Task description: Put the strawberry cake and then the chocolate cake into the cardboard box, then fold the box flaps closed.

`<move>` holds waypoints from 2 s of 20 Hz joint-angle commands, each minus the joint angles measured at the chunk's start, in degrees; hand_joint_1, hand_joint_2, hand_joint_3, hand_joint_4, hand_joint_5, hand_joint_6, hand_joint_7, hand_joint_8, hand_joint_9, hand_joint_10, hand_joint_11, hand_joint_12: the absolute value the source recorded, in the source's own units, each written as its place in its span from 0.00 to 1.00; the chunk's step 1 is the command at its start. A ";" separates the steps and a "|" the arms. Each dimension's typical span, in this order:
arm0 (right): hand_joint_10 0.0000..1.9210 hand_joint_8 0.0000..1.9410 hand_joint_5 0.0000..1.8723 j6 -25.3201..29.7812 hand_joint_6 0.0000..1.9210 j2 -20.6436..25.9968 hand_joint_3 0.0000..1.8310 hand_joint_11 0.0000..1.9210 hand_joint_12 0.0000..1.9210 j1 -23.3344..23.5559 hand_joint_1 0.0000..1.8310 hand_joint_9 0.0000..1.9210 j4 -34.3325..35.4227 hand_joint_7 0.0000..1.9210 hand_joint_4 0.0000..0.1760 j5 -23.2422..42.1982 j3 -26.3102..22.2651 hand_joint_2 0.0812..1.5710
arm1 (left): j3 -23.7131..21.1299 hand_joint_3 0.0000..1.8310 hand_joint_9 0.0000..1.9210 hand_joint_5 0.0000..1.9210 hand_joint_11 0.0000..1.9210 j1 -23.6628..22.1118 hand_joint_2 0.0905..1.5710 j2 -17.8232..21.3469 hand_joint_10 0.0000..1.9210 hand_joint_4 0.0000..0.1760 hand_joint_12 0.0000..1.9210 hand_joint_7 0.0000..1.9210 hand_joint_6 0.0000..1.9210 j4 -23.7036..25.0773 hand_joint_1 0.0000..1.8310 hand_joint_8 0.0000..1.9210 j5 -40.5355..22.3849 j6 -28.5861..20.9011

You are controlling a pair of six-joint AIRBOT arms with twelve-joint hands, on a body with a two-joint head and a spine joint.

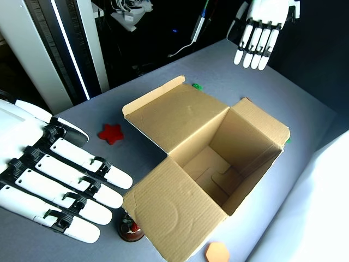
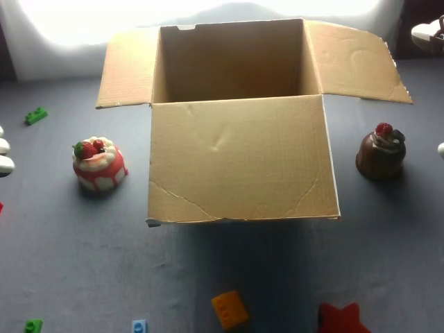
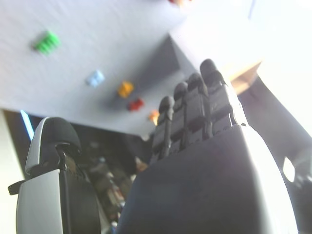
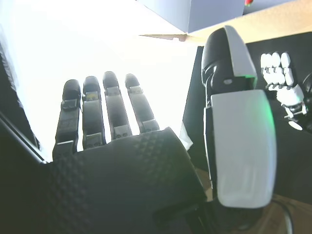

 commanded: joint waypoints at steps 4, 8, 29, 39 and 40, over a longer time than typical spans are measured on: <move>0.00 0.00 0.01 -0.10 0.00 0.70 0.00 0.01 0.02 0.49 0.25 0.02 0.02 0.03 0.08 6.44 0.37 0.65 | -0.08 0.00 0.05 0.05 0.00 3.10 0.64 -1.68 0.00 0.15 0.27 0.07 0.00 -8.31 0.38 0.00 3.32 0.94; 0.00 0.00 0.01 -0.10 0.00 0.72 0.00 0.00 0.14 0.26 0.28 0.04 0.38 0.03 0.16 6.47 0.40 0.62 | 0.77 0.00 0.04 0.04 0.00 6.95 0.62 -4.65 0.00 0.15 0.26 0.05 0.00 -12.00 0.39 0.00 5.30 0.98; 0.00 0.00 0.00 -0.20 0.00 0.51 0.00 0.00 0.00 0.55 0.59 0.00 2.84 0.00 0.18 5.45 0.63 0.61 | 13.53 0.00 0.00 0.00 0.00 15.98 0.60 -24.01 0.00 0.28 0.19 0.00 0.00 -21.68 0.59 0.00 11.08 6.78; 0.00 0.00 0.00 -0.20 0.00 0.48 0.00 0.00 0.00 0.43 0.62 0.00 2.83 0.00 0.22 5.03 0.48 0.60 | 23.74 0.00 0.01 0.00 0.00 16.02 0.57 -32.23 0.00 0.30 0.22 0.01 0.00 -21.78 0.61 0.00 11.85 6.77; 0.00 0.00 0.00 -0.20 0.00 0.46 0.00 0.00 0.00 0.43 0.62 0.00 2.83 0.00 0.21 4.91 0.48 0.60 | 25.11 0.00 0.01 0.00 0.00 16.02 0.58 -33.36 0.00 0.31 0.20 0.00 0.00 -21.78 0.60 0.00 11.86 6.77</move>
